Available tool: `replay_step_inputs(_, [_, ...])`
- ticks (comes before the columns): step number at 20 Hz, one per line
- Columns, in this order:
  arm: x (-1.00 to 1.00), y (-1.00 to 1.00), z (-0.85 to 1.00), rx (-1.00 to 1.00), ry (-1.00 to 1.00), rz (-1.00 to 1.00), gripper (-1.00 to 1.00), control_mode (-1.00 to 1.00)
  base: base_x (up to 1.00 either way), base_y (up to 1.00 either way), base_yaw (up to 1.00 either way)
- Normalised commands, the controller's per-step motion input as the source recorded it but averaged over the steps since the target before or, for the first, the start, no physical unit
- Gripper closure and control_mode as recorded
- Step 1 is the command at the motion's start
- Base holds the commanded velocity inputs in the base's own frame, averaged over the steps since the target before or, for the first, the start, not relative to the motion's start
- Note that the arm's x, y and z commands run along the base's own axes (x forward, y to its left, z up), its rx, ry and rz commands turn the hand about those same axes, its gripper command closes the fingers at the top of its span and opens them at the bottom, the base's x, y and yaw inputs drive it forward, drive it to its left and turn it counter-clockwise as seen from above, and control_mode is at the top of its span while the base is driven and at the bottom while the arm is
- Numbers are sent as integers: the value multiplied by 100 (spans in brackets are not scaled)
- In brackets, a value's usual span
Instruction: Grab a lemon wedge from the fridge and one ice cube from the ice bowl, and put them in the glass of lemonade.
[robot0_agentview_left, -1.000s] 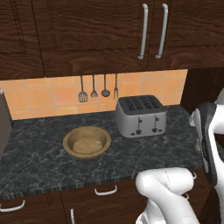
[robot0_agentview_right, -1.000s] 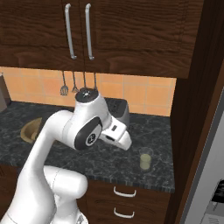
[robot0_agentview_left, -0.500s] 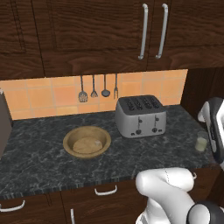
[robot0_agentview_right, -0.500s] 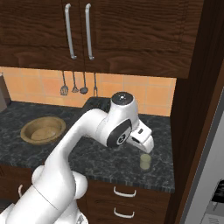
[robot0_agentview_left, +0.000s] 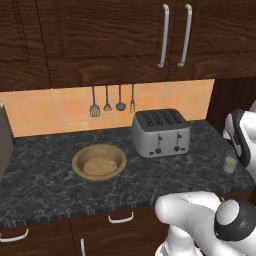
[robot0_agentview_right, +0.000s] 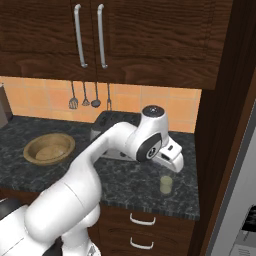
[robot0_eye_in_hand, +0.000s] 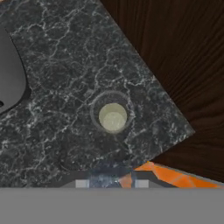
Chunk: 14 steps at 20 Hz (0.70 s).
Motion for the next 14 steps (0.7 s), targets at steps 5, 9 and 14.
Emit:
replay_step_inputs(5, [25,-14,-32,0,2,0,100,-100,0,0,0])
replay_step_inputs(9, [16,-15,-18,0,0,0,100,-100,0,0,0])
replay_step_inputs(14, [16,-8,-9,0,0,0,100,-100,0,0,0])
